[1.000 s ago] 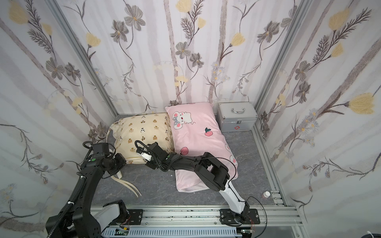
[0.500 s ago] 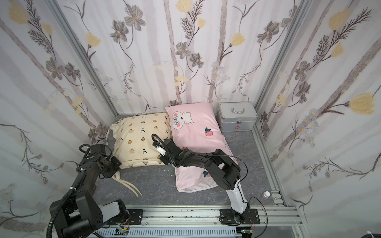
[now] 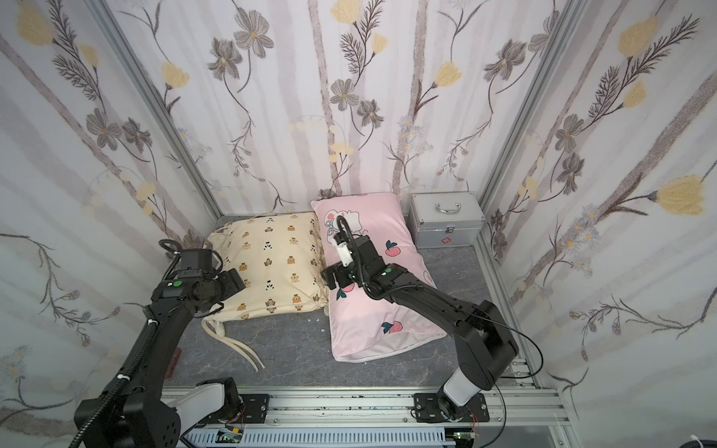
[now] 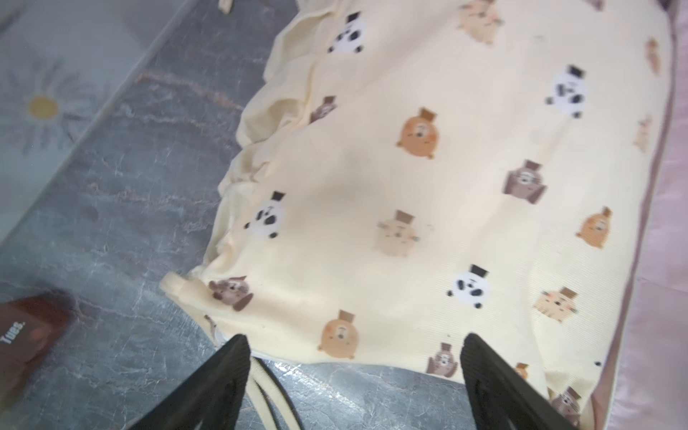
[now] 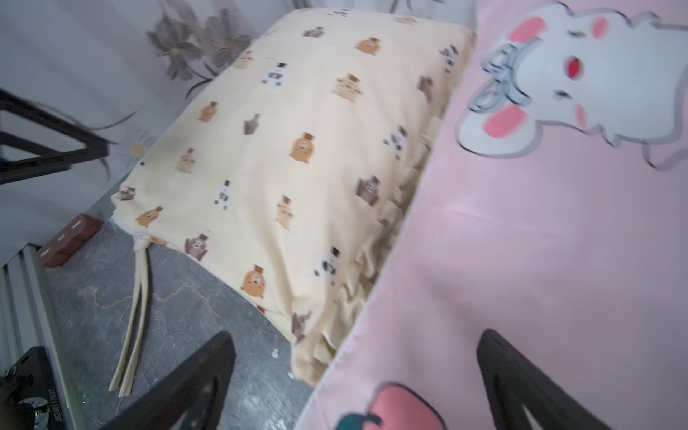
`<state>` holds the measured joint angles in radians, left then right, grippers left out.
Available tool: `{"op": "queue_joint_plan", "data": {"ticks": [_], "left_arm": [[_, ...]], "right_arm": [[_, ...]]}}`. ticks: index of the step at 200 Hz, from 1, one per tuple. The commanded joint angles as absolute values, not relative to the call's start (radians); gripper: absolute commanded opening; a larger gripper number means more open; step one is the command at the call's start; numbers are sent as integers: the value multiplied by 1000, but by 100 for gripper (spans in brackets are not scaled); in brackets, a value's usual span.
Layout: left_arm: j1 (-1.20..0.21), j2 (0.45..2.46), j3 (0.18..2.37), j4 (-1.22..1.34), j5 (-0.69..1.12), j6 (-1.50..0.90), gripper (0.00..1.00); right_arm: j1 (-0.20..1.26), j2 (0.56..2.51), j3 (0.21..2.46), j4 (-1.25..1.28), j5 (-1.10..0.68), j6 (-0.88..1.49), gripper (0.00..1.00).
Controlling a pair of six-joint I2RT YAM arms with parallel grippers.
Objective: Zip up pillowcases
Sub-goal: Zip the zipper on the pillowcase, then pick up the pillowcase from the center of the board.
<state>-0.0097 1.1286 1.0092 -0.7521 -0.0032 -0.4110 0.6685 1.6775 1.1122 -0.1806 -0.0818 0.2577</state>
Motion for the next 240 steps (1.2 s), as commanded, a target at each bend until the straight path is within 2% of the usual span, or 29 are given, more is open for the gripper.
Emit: {"op": "queue_joint_plan", "data": {"ticks": [1,26,47,70,93,120,140,152,176,204,240], "left_arm": [[-173,1139,1045,-768,-72,-482,94],[-458,1252,1078,-635,-57,-569,90],[-658,1441,1172,-540,-30,-589,85],[-815,1635,1306,-472,11,-591,82],[-908,1821,1424,-458,28,-584,78],[-880,1999,1447,-422,37,-592,69],[-812,2076,1447,-406,28,-591,65],[-761,2110,1488,-411,21,-580,64],[-667,2154,1532,-442,7,-547,61],[-597,2180,1601,-484,0,-509,60],[-546,2173,1627,-506,0,-483,59]], "right_arm": [[542,1551,988,-418,-36,456,98],[318,1383,808,-436,-86,500,100],[169,1291,690,-363,-151,495,100],[101,1312,648,-294,-160,462,100],[124,1402,660,-268,-243,429,100],[253,1420,673,-250,-311,414,100],[281,1370,666,-269,-399,416,100],[275,1319,665,-332,-373,404,100],[174,1167,646,-457,-230,432,100],[5,989,544,-468,-258,462,100],[-15,1089,530,-437,-346,465,100]]}}
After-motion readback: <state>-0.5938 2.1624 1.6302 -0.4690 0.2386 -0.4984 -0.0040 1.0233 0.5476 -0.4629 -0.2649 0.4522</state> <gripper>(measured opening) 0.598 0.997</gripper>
